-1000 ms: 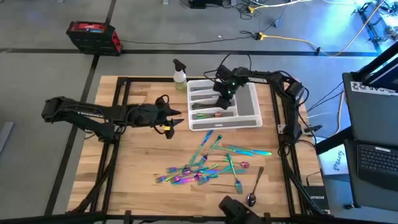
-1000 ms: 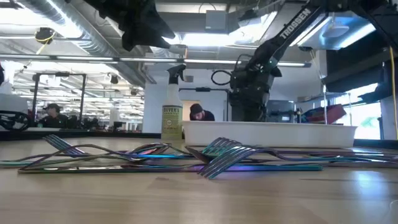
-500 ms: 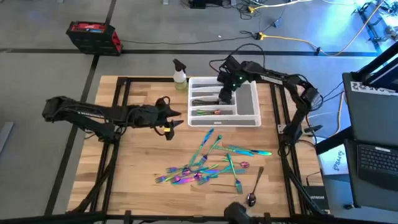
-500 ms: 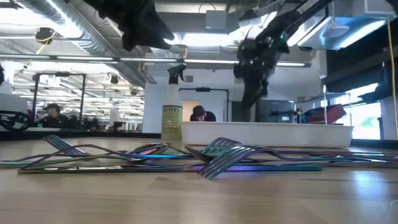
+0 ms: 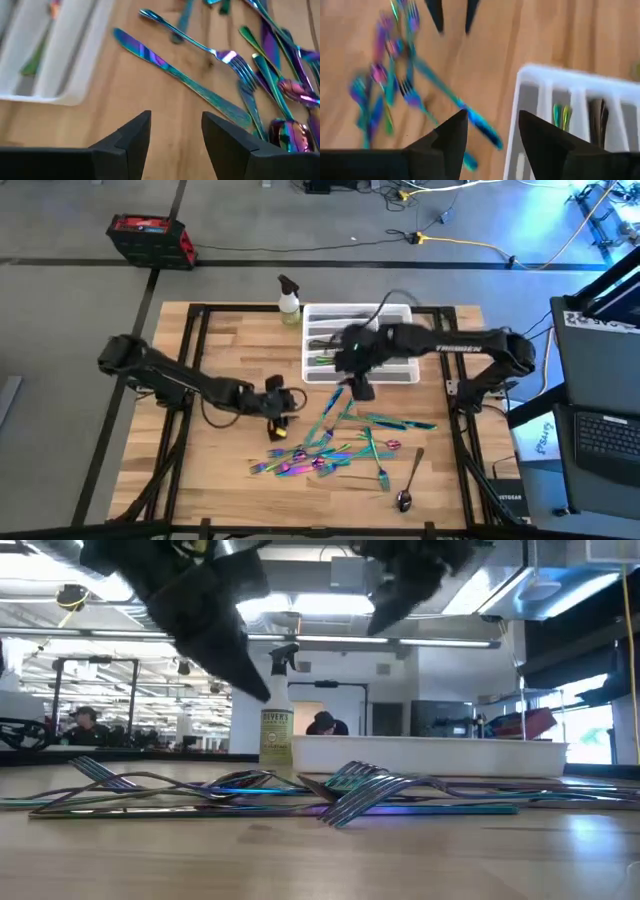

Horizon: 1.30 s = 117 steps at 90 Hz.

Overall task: Sort silverware
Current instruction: Put the blue fork on the white silverware tray

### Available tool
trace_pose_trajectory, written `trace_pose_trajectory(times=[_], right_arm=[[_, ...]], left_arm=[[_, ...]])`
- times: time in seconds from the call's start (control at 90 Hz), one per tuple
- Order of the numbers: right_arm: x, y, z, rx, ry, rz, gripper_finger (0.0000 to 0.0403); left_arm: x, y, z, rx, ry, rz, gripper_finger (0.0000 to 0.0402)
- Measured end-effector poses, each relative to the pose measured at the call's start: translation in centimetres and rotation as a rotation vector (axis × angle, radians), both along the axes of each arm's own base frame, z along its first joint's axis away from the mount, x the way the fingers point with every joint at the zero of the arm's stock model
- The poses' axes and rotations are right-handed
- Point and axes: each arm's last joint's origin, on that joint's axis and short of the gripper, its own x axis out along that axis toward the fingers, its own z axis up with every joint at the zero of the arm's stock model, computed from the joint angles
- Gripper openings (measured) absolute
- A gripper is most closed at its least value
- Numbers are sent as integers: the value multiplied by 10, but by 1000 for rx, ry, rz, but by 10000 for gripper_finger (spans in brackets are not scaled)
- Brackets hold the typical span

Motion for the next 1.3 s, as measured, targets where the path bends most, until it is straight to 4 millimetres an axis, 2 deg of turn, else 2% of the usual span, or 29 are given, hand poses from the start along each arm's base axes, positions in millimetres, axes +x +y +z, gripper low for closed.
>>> trace_pose_trajectory(times=[0.211, 0.3, 0.444, 0.611, 0.833, 1.0, 1.133, 1.3], right_arm=[[23, 54, -38, -116, 83, 195, 161], [32, 68, -58, -155, 120, 248, 161], [43, 74, -89, -170, 195, 233, 161], [48, 83, -110, -172, 246, 260, 161], [49, 102, -119, -186, 237, 330, 161], [52, 103, -130, -192, 261, 334, 158], [55, 104, -146, -202, 290, 357, 134], [55, 104, -151, -214, 303, 364, 82]], left_arm=[[6, -15, -15, -30, 2, -10, 162], [6, -19, -15, -33, -6, -24, 162], [4, -25, -15, -43, -7, -33, 162], [2, -29, -16, -57, 2, -26, 162], [-1, -35, -17, -42, 13, -37, 162], [-2, -35, -17, -32, 21, -30, 162], [-2, -35, -17, -21, 12, -14, 162], [-2, -34, -17, -17, 12, -10, 162]])
